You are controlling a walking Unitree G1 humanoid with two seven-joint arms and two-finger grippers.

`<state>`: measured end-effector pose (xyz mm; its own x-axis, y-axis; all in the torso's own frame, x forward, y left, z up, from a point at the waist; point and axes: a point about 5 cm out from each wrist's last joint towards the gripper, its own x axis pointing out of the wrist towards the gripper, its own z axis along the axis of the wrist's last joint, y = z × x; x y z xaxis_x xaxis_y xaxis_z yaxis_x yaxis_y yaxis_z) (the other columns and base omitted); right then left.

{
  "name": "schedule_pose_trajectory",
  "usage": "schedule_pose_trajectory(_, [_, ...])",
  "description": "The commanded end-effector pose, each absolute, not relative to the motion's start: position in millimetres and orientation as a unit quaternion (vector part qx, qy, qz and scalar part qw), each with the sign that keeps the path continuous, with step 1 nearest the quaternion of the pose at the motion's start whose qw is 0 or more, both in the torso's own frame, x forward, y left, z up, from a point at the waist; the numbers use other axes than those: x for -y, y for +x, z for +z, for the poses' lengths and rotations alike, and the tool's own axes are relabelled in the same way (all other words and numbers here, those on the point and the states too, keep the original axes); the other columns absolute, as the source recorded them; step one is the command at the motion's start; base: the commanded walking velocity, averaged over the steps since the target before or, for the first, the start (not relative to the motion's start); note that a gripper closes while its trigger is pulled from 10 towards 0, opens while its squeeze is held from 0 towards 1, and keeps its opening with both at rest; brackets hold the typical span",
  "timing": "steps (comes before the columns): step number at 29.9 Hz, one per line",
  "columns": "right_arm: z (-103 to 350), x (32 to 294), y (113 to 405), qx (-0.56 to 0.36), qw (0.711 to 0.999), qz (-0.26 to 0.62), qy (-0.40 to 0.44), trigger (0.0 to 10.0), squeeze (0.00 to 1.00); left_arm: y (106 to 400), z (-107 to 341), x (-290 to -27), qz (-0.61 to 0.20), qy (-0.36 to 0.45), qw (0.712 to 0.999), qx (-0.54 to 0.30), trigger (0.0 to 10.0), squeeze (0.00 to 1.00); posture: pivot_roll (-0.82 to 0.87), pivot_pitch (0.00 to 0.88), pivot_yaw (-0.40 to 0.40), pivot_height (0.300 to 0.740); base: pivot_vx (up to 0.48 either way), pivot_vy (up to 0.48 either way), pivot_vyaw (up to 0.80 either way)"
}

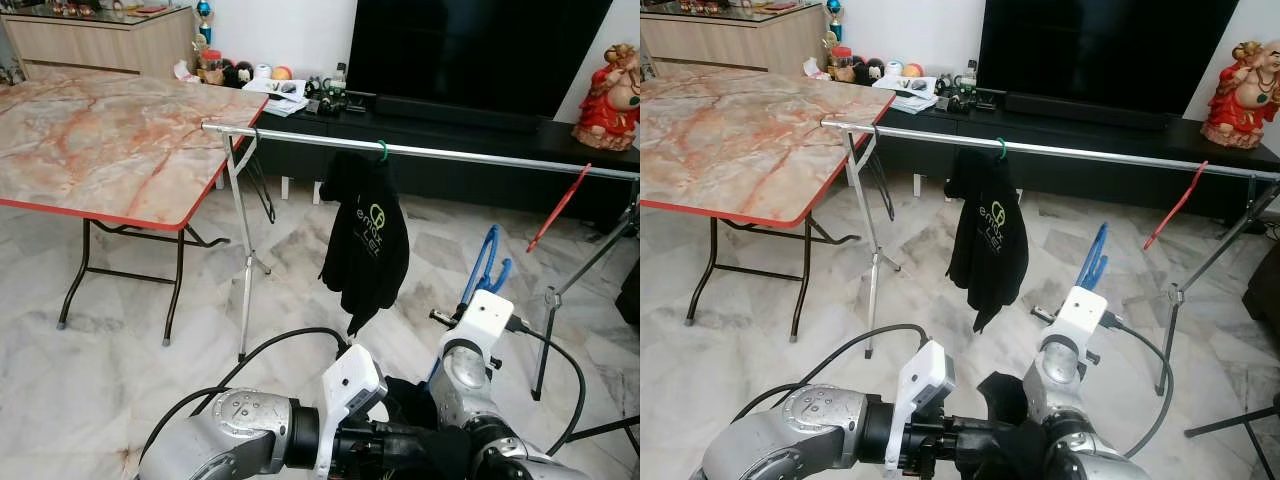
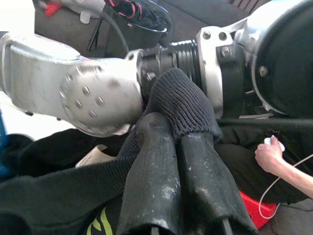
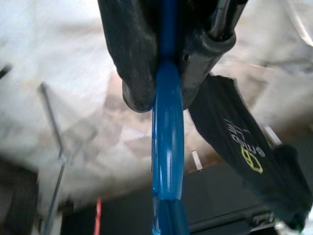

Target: Hang hanger

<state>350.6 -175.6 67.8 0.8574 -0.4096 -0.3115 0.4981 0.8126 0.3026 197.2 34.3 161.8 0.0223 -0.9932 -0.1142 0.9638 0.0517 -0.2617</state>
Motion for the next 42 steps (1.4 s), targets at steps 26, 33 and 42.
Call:
schedule_pose_trajectory(26, [99.3, 183.3, 369.6, -0.056, 0.984, -0.118, 0.125, 10.0, 0.0, 264.8, 128.6, -115.7, -0.411, 0.008, 0.898, -0.157, 9.1, 0.0, 0.21, 0.017, -0.084, 0.74, 0.0, 0.0, 0.0])
schedule_pose_trajectory(33, [28.9, 215.2, 319.1, -0.184, 0.958, -0.181, 0.128, 10.0, 0.0, 272.4, 66.4, -188.8, -0.183, 0.028, 0.948, -0.26, 10.0, 0.0, 0.2, 0.02, -0.083, 0.74, 0.0, 0.0, 0.0])
schedule_pose_trajectory(42, [-38.2, 206.1, 251.9, -0.333, 0.939, -0.079, 0.039, 10.0, 0.0, 242.4, -14.6, -230.6, 0.019, 0.013, 0.941, -0.339, 10.0, 0.0, 0.18, 0.005, -0.076, 0.74, 0.0, 0.0, 0.0])
